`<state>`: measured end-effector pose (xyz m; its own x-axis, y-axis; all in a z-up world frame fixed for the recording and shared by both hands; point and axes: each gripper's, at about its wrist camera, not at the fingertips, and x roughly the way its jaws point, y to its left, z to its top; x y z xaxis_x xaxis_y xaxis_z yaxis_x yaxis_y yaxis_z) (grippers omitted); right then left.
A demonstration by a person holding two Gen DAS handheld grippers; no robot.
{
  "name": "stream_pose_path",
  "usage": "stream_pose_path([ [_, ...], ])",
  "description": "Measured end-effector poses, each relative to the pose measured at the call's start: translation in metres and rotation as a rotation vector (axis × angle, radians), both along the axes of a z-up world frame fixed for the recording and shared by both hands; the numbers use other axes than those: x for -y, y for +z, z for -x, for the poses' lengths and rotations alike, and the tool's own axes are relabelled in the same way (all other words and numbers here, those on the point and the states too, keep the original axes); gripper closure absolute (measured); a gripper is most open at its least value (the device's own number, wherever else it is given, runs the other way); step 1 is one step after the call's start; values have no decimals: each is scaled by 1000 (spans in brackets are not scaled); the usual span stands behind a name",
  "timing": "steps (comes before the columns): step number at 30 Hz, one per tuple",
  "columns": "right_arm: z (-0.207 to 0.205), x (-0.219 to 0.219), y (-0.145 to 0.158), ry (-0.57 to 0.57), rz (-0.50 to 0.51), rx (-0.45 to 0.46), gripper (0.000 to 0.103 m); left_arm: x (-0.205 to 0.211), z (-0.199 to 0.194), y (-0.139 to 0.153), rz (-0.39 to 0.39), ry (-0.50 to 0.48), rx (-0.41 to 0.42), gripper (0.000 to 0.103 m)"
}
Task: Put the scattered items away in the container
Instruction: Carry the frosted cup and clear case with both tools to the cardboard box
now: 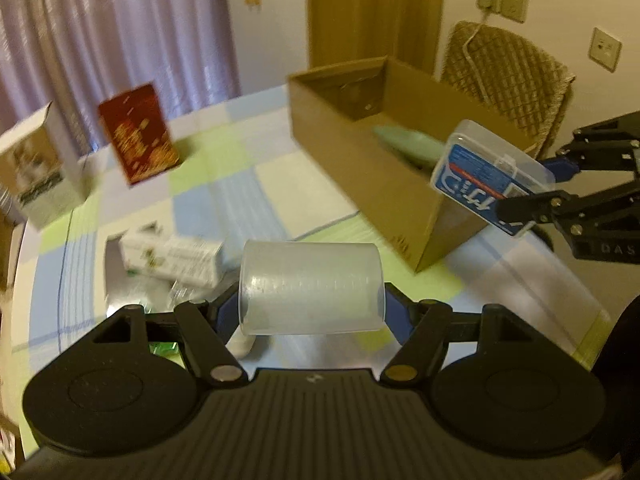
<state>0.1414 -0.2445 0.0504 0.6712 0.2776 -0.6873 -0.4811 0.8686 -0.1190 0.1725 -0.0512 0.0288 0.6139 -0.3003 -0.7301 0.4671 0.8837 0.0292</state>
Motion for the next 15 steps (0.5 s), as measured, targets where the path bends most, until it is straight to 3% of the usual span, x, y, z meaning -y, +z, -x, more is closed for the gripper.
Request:
stream_pose_path([
  [7,-23,43,18,-81,-27,23,70,45,-22,18,8,-80,36,35],
  [15,-48,77,18,-142,-32,23,70,88,-46,25,16,-147,51,35],
])
